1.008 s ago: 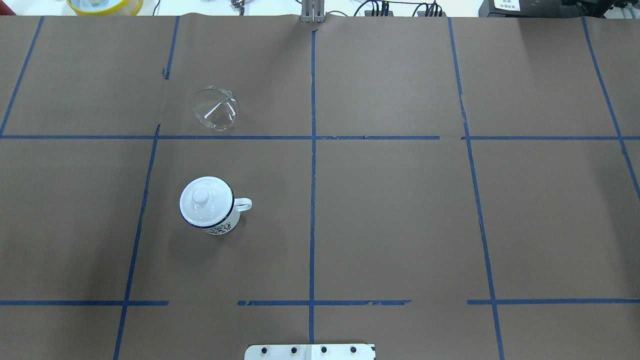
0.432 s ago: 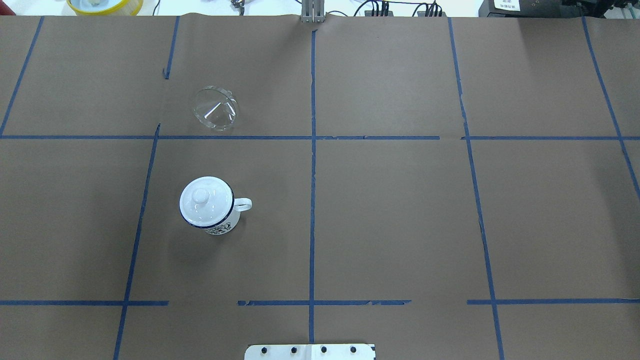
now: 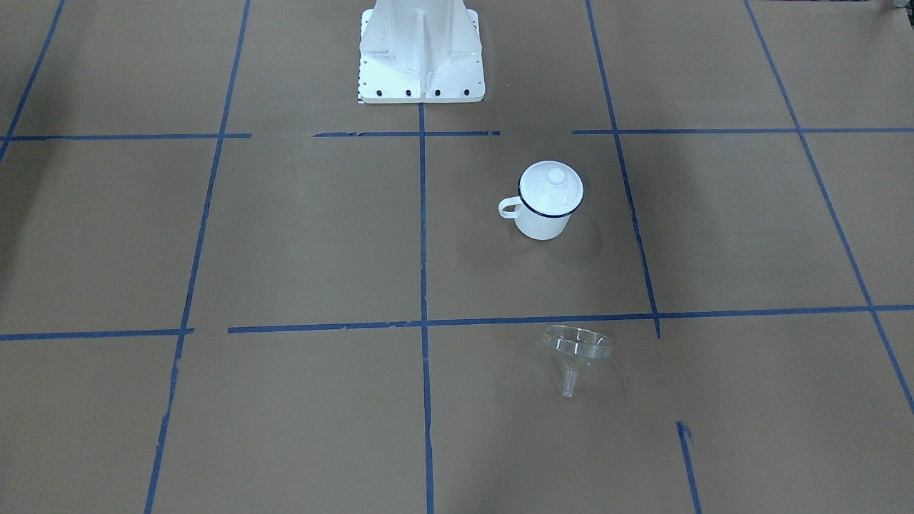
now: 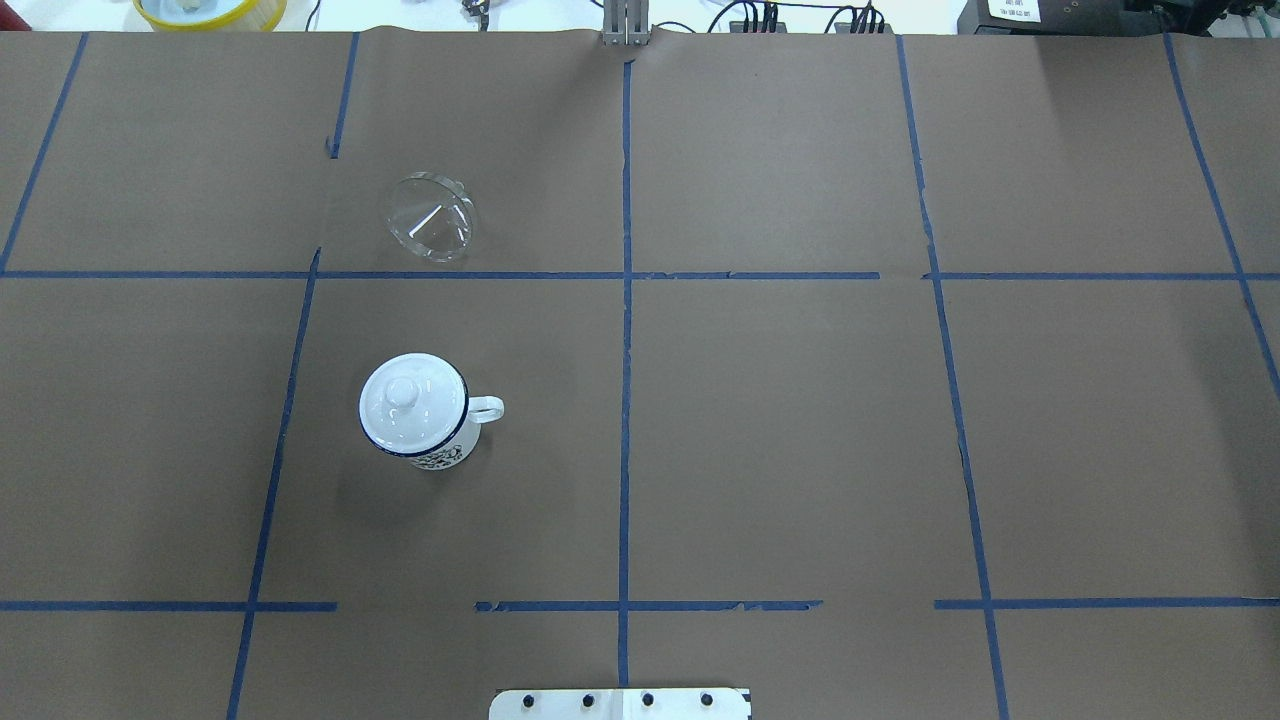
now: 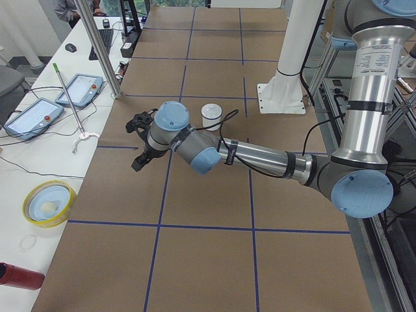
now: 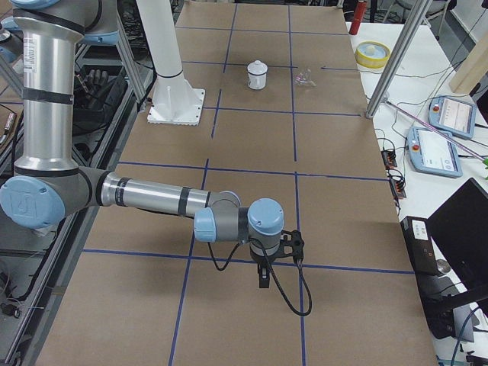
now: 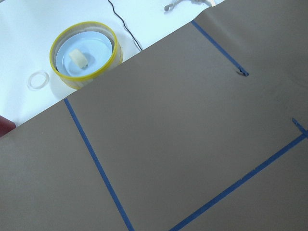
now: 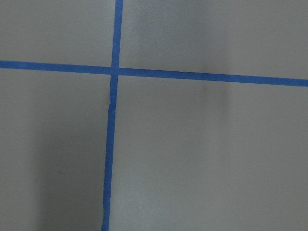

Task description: Place funnel on cup

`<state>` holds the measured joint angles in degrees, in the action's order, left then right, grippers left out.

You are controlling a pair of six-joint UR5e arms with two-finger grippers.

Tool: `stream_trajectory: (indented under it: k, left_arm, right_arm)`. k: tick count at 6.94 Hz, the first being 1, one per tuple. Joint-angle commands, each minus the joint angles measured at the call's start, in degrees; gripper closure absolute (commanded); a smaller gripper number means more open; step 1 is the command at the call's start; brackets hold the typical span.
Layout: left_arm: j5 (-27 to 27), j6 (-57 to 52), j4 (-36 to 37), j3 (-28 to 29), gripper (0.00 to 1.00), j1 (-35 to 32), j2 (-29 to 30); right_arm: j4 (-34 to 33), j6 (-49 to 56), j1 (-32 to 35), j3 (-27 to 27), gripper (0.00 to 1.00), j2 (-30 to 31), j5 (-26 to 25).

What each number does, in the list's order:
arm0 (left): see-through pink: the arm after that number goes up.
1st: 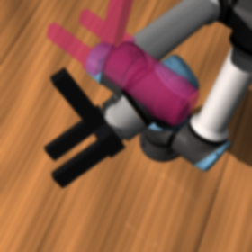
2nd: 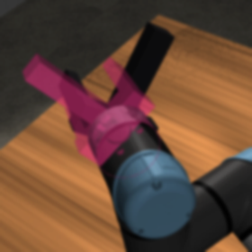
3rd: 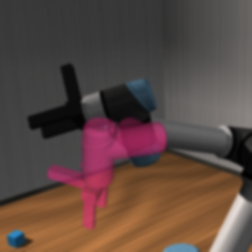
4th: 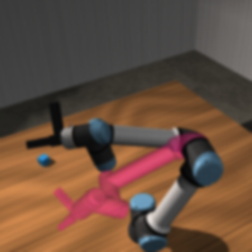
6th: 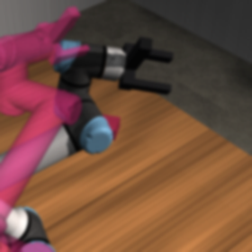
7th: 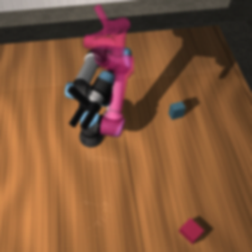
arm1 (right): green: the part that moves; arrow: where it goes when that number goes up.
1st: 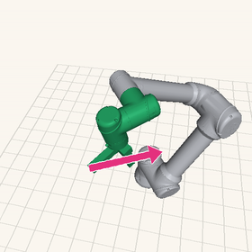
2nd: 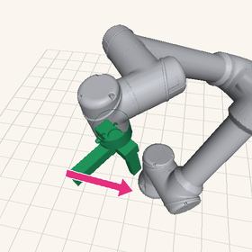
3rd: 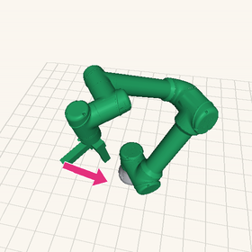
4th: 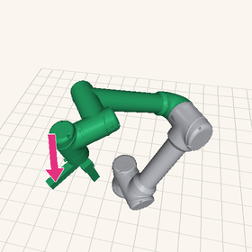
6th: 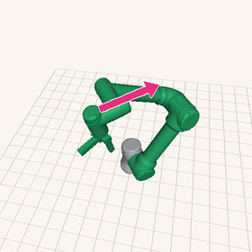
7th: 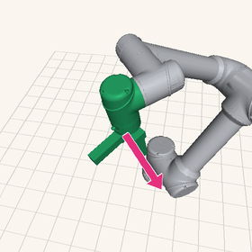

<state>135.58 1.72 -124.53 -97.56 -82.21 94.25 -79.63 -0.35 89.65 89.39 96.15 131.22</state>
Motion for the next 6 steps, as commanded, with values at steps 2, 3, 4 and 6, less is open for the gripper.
stream_trajectory:
  k: [2,3,4,6]
  left_arm:
    - [-2.2,27.4,1.9,-5.1,0.0,18.4,2.9]
    - [-12.0,35.3,9.8,-13.2,0.0,24.8,2.6]
    - [-18.4,41.6,19.8,-19.3,0.0,30.7,3.9]
    - [-22.8,53.6,29.6,-20.7,0.0,39.7,11.9]
  right_arm:
    - [0.0,0.0,0.0,0.0,0.0,0.0,0.0]
    - [0.0,0.0,0.0,0.0,0.0,0.0,0.0]
    - [0.0,0.0,0.0,0.0,0.0,0.0,0.0]
    - [0.0,0.0,0.0,0.0,0.0,0.0,0.0]
